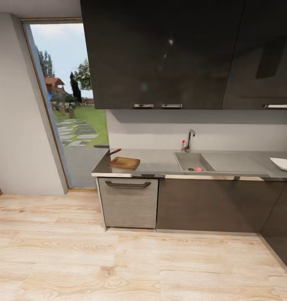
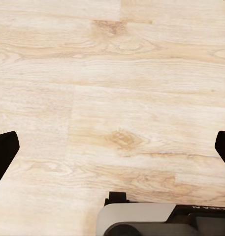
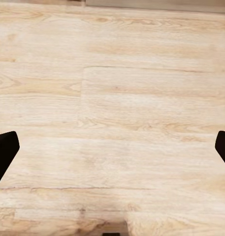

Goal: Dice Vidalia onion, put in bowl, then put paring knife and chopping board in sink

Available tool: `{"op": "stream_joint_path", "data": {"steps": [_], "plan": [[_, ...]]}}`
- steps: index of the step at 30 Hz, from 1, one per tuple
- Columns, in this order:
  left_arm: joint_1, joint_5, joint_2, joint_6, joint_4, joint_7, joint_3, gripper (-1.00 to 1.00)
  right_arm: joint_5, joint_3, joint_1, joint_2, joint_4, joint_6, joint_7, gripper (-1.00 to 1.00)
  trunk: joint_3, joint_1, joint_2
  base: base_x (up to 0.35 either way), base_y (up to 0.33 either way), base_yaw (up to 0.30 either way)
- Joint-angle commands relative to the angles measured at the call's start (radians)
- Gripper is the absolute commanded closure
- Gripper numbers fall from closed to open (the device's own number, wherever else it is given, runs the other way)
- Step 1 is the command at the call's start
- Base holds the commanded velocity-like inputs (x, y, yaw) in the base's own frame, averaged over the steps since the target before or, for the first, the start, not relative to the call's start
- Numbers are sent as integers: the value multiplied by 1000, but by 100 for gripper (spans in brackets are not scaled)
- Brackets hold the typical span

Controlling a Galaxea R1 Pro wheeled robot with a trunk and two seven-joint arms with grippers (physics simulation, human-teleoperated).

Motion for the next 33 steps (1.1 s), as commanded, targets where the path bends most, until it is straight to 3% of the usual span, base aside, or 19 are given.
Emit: {"op": "stream_joint_path", "data": {"steps": [1,20,33], "plan": [[0,6,0,-2,-1,1,-1,-100,0,0,0,0,-1,-2,-2,-100,2,-4,6,0,0,0],[0,11,0,-2,-1,1,-1,-100,0,0,0,0,-1,-2,-2,-100,61,-76,139,0,0,0],[0,11,0,-1,-1,1,-1,-100,1,2,0,0,-2,-3,-1,-100,61,-76,139,0,0,0]]}}
